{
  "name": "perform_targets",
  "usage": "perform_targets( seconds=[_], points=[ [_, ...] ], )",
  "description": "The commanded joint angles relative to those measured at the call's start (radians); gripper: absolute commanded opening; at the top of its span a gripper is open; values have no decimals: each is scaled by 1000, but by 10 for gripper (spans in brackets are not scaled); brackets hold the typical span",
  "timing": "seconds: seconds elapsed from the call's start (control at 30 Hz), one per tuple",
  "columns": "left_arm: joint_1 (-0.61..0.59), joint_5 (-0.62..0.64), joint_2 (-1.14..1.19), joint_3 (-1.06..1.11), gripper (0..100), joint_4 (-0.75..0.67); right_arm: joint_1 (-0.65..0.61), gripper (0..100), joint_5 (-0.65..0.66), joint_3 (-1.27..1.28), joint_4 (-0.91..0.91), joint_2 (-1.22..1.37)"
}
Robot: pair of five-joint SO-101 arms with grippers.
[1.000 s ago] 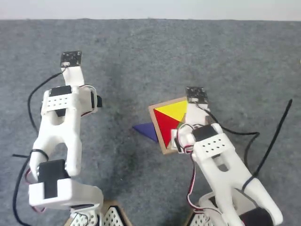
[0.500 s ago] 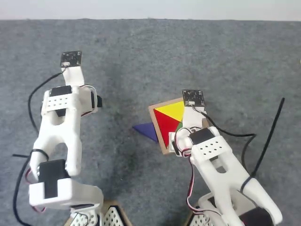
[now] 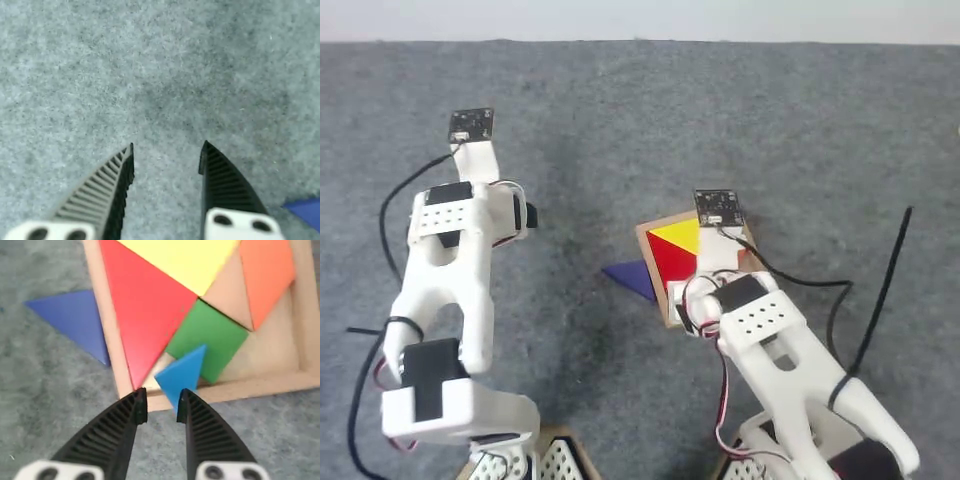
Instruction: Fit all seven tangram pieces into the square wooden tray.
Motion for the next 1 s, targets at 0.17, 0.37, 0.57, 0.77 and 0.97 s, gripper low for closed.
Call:
perform_targets(
  seconds=[0.17, 0.37, 0.57, 0.77, 0.97],
  points=[
    [0, -8, -44, -41, 210, -21, -10, 106, -29, 2, -28, -28],
    [-2, -8, -44, -41, 210, -23, 160, 106, 2, -35, 168, -82],
    [-2, -8, -44, -41, 210, -21, 113, 104, 20, 35, 58, -35],
    [-3, -8, -44, -41, 210, -21, 77, 104, 18, 17, 8, 68],
    [-2, -8, -44, -41, 210, -21, 76, 104, 17, -35, -8, 104]
  ],
)
